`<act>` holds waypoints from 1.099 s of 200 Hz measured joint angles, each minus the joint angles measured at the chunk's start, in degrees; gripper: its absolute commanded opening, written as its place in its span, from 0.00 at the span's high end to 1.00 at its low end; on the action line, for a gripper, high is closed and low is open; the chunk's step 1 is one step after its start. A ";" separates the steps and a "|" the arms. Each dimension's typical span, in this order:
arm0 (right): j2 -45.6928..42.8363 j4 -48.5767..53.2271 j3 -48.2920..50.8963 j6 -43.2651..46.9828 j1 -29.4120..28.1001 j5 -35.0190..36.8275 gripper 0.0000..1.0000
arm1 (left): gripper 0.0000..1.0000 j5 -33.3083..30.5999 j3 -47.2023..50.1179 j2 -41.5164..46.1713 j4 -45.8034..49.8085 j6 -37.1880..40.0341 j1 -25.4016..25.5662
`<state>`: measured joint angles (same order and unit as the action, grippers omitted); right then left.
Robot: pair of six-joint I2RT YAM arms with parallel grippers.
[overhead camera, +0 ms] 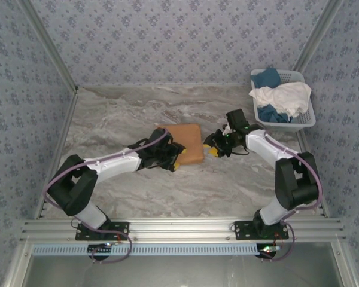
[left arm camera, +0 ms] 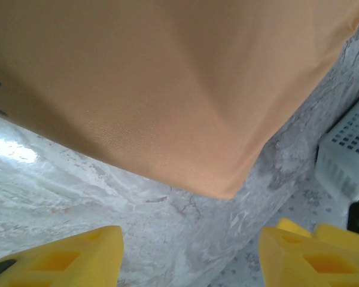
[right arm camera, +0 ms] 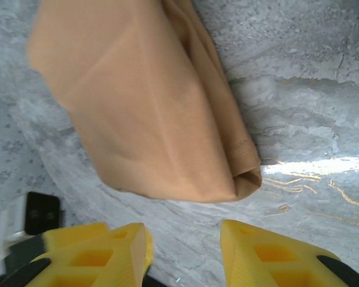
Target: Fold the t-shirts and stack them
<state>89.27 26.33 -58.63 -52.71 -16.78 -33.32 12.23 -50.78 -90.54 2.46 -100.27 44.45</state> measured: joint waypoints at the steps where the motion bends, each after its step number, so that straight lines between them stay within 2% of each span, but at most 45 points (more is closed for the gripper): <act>1: -0.07 0.02 0.00 -0.02 0.04 -0.04 0.60 | 0.39 -0.15 0.04 -0.02 -0.15 -0.11 0.09; 44: -4.55 1.77 0.00 0.20 2.78 -2.10 0.60 | 0.38 -6.40 0.44 -7.26 -7.65 -6.82 4.46; 65: -5.79 2.84 0.00 0.70 4.17 -2.75 0.60 | 0.44 -9.29 -0.17 -10.29 -8.11 -12.96 5.35; 84: -6.60 3.93 0.00 1.31 5.33 -3.58 0.60 | 0.55 -11.58 -0.66 -11.13 -8.85 -16.02 5.68; 109: -7.54 5.31 0.02 1.99 6.47 -4.26 0.60 | 0.84 -15.93 -2.14 -13.90 -11.32 -17.55 5.62; 121: -8.24 5.40 0.28 2.19 6.86 -4.72 0.61 | 0.90 -17.42 -2.67 -15.41 -13.09 -18.05 5.25; 141: -9.18 5.38 0.52 2.34 7.06 -5.75 0.61 | 0.94 -18.47 -3.34 -16.87 -15.96 -18.73 3.76; 160: -10.19 4.59 0.63 2.58 7.06 -6.86 0.61 | 0.96 -17.64 -3.30 -17.09 -16.87 -18.95 0.11; 182: -12.57 3.34 0.66 2.62 7.06 -7.87 0.60 | 0.97 -14.34 -3.06 -17.00 -17.27 -18.69 -8.17; 197: -14.01 2.60 0.66 2.62 7.06 -8.52 0.60 | 0.97 -11.32 -3.02 -16.39 -16.06 -14.88 -14.93; 220: -14.62 1.92 0.66 2.62 7.06 -8.96 0.60 | 0.98 -6.08 -3.50 -15.21 -11.54 -4.90 -26.18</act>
<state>74.65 28.25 -57.98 -50.09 -9.72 -42.28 6.15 -54.28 -105.75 -9.08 -105.16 18.26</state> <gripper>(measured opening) 0.396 0.069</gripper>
